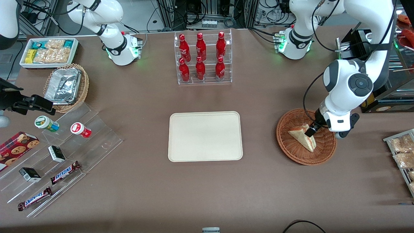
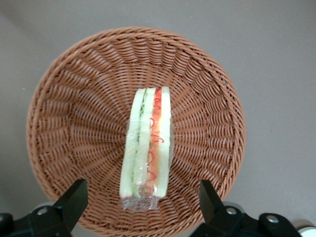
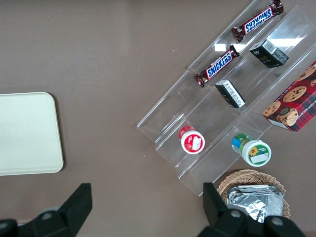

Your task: Place sandwich from basket to tray

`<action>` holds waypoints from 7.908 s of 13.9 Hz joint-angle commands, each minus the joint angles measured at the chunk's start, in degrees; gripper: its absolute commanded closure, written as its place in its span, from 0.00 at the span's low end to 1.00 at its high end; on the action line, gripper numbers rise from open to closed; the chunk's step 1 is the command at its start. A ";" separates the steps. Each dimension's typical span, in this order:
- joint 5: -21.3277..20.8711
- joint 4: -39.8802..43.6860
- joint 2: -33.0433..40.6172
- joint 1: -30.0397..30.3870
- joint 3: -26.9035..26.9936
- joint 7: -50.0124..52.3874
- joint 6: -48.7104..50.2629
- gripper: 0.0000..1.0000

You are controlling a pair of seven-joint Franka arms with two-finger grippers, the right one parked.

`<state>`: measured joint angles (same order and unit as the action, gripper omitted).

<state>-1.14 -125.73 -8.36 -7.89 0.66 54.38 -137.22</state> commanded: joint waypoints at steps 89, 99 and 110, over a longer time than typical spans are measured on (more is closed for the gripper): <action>-0.27 40.30 -21.11 -39.40 3.54 0.82 16.26 0.01; -0.27 39.86 -7.30 -39.31 17.07 -0.48 36.05 0.01; 3.16 40.04 -1.23 -33.83 32.39 -25.17 45.19 0.01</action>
<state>0.70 -84.63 -11.79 -46.03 33.03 34.03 -93.87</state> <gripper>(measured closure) 0.004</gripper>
